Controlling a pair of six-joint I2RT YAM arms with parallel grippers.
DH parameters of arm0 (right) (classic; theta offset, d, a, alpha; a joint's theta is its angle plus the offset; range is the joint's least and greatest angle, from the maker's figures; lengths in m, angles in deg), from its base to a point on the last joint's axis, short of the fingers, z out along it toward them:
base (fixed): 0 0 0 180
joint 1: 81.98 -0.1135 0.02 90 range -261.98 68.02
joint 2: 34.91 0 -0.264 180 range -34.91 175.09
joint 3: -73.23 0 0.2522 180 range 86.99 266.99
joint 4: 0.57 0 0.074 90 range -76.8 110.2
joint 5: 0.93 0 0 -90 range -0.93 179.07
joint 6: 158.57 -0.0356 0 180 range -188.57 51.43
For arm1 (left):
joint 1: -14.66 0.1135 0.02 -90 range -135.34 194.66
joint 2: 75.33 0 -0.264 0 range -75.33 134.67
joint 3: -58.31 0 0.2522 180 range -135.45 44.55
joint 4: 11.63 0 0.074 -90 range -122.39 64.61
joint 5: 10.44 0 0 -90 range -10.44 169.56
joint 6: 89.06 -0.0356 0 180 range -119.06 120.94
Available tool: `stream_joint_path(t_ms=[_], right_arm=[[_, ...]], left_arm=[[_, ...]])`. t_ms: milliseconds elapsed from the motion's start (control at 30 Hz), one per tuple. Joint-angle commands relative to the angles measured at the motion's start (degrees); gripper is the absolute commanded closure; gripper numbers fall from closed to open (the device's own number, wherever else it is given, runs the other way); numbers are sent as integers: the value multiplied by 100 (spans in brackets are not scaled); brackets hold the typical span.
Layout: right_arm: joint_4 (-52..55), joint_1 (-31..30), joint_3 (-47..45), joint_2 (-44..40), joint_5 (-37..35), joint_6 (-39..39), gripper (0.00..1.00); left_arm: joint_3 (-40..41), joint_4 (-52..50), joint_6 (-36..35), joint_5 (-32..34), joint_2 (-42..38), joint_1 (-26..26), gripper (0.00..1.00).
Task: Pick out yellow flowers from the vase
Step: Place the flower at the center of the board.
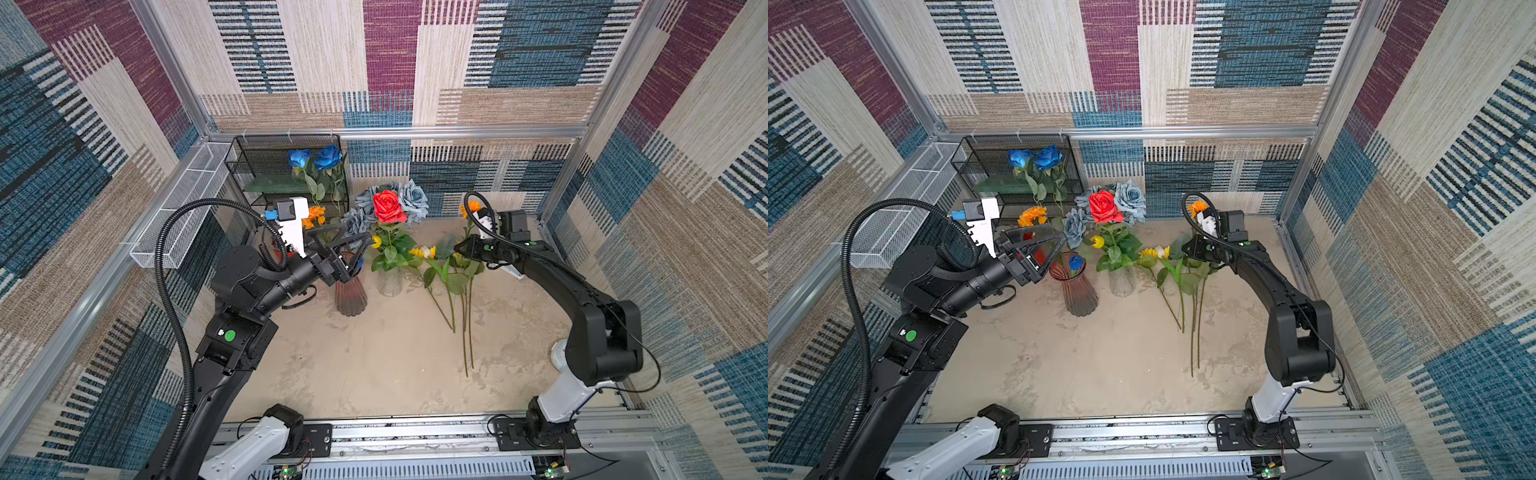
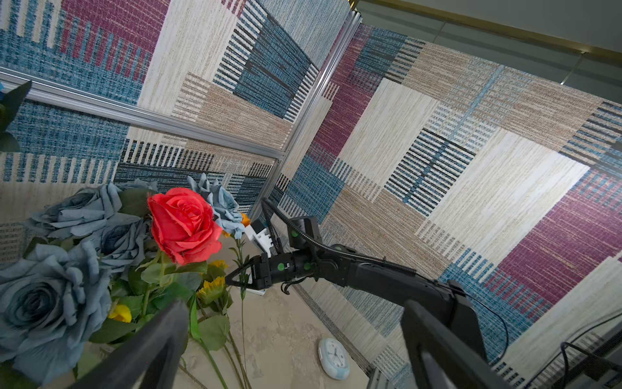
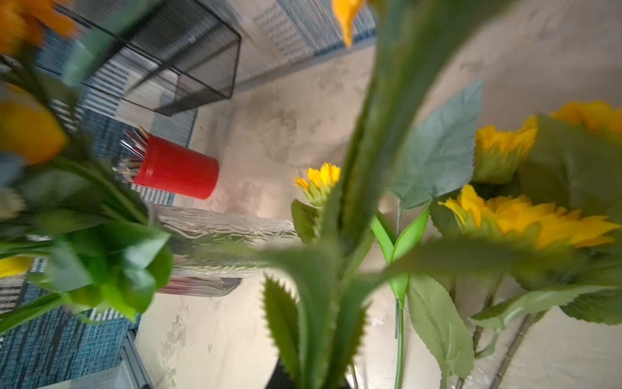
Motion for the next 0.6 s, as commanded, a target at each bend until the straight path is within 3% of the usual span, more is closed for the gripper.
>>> stream_joint_path(t_ms=[0,300,433,567], right_arm=[[933,-308,523,570,-533,502,99],[1233,-612,1003,1462,-1251,570,95],[1370,-630,1100,1635,-1319,653,82],[1403,-682,1079,1624,-1449,667,51]], left_arm=[[-111,-92,-211,51,10,4,2],[-229,-816,-499,599,23,175,1],[-34,-693,-293,629,-43,387,1],[38,-567,-135,495,-1,568,1]])
